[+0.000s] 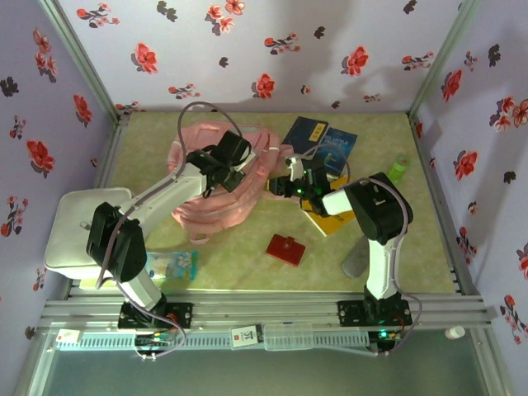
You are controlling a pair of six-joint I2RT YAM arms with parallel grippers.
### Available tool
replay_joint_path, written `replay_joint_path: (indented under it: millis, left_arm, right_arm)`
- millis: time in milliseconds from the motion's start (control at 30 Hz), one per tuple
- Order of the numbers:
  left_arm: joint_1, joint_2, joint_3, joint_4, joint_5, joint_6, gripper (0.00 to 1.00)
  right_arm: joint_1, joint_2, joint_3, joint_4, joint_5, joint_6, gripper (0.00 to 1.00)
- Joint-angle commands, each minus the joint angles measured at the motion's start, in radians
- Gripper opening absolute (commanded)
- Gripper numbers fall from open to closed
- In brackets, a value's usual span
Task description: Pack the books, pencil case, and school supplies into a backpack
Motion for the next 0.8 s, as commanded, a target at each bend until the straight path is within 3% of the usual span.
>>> replay_joint_path:
  millis: [0, 267, 533, 767]
  left_arm:
    - [0.008, -0.073, 0.014, 0.086, 0.003, 0.029, 0.07]
    - [0.008, -0.099, 0.007, 0.087, 0.038, 0.044, 0.07]
    - [0.008, -0.127, -0.025, 0.109, 0.093, 0.053, 0.07]
    - [0.018, -0.104, -0.009, 0.111, 0.092, 0.008, 0.07]
  right_arm:
    - [0.011, -0.020, -0.015, 0.008, -0.014, -0.019, 0.47]
    - [0.017, -0.030, 0.000, -0.027, -0.004, -0.054, 0.47]
    - [0.022, -0.019, 0.081, -0.087, -0.011, -0.125, 0.37]
    - [0.032, -0.059, 0.029, -0.095, 0.000, -0.176, 0.13]
